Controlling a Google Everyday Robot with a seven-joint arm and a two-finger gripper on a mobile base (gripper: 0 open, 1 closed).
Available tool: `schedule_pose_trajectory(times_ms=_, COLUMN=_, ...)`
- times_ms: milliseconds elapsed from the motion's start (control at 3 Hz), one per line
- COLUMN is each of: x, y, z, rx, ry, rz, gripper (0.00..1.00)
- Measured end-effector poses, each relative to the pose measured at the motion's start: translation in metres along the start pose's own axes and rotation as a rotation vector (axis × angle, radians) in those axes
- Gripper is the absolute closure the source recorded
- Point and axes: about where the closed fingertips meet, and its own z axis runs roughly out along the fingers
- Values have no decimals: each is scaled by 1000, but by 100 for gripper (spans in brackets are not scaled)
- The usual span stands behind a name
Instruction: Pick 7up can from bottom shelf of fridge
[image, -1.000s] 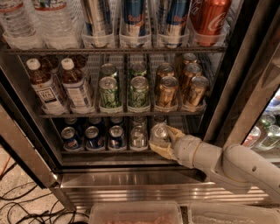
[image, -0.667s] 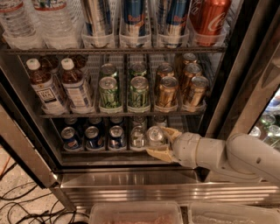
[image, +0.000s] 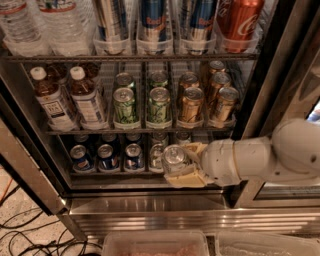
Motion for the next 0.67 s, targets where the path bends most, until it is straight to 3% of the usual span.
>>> schedule_pose_trajectory(times_ms=333, x=-47, y=7, z=-23, rx=-93, ry=55, rz=26, gripper=100)
schedule_pose_trajectory(times_ms=667, x=-114, y=12, z=-44, rx=-192, ry=50, rz=64, gripper=100)
